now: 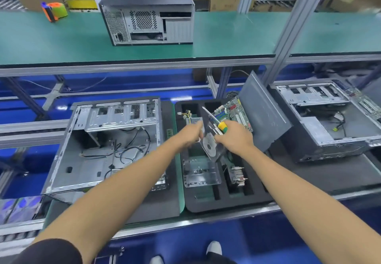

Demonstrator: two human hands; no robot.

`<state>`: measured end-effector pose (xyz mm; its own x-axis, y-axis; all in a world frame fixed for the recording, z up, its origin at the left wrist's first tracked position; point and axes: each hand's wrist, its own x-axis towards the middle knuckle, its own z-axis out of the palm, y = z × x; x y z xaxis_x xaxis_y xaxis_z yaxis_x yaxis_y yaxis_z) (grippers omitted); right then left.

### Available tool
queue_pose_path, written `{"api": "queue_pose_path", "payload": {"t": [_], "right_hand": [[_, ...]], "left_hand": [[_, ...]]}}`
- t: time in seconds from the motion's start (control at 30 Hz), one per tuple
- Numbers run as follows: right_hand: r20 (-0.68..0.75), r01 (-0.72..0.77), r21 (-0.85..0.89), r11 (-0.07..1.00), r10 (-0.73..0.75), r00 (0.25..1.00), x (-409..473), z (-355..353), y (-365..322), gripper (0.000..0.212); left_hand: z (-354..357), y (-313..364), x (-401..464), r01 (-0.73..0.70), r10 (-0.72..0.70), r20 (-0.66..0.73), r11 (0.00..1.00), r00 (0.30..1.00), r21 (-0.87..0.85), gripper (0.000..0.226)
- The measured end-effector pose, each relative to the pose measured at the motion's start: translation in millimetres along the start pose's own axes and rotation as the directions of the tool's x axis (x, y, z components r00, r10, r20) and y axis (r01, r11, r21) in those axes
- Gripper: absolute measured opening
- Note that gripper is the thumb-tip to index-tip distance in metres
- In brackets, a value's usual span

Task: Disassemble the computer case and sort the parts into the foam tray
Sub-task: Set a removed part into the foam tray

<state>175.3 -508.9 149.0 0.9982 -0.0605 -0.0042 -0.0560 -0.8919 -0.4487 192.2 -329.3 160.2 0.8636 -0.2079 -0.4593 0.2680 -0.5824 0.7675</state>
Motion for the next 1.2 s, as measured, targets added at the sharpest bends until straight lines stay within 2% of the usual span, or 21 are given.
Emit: {"api": "queue_pose_path", "payload": {"t": [0.07, 0.1, 0.17, 0.23, 0.37, 0.47, 0.53, 0.63, 0.7, 0.83, 1.2], "right_hand": [[0.043, -0.079, 0.039, 0.996, 0.078, 0.996, -1, 5, 30, 0.036], [0.060, -0.104, 0.045, 0.994, 0.101, 0.993, 0, 5, 43, 0.035], [0.071, -0.137, 0.042, 0.990, 0.134, 0.988, 2, 1, 66, 0.035], [0.058, -0.162, 0.015, 0.987, 0.161, 0.985, 7, -5, 88, 0.034], [0.012, -0.185, -0.018, 0.983, 0.185, 0.983, 12, -24, 126, 0.028], [0.030, -0.204, -0.076, 0.976, 0.207, 0.978, 12, -32, 149, 0.027], [0.032, -0.224, -0.101, 0.969, 0.229, 0.973, 11, -35, 163, 0.027], [0.017, -0.259, -0.138, 0.956, 0.264, 0.964, 4, -31, 182, 0.034], [0.015, -0.264, -0.154, 0.952, 0.270, 0.963, -2, -26, 192, 0.028], [0.015, -0.293, -0.145, 0.945, 0.298, 0.954, -13, -17, 208, 0.024], [0.187, -0.305, -0.265, 0.915, 0.359, 0.915, -36, 26, 236, 0.026]], "left_hand": [[27, -21, 13, 0.032, -0.039, 0.033, 0.976, 0.999, 0.215, 0.036], [41, -34, 19, 0.091, -0.101, 0.027, 0.958, 0.994, 0.270, 0.037], [65, -58, 28, 0.180, -0.194, 0.012, 0.931, 0.981, 0.316, 0.040], [84, -72, 32, 0.190, -0.198, -0.013, 0.913, 0.980, 0.362, 0.036], [101, -85, 40, 0.115, -0.138, 0.009, 0.856, 0.990, 0.503, 0.029], [104, -94, 47, 0.142, -0.144, -0.037, 0.835, 0.989, 0.531, 0.027], [105, -96, 50, 0.102, -0.113, -0.021, 0.787, 0.993, 0.608, 0.028], [106, -102, 57, 0.031, -0.059, 0.018, 0.736, 0.998, 0.677, 0.014], [105, -102, 58, -0.049, -0.015, 0.079, 0.675, 0.997, 0.736, 0.010], [103, -103, 60, -0.114, 0.017, 0.132, 0.618, 0.991, 0.778, 0.019], [97, -101, 57, -0.136, 0.047, 0.143, 0.681, 0.989, 0.720, 0.021]]}}
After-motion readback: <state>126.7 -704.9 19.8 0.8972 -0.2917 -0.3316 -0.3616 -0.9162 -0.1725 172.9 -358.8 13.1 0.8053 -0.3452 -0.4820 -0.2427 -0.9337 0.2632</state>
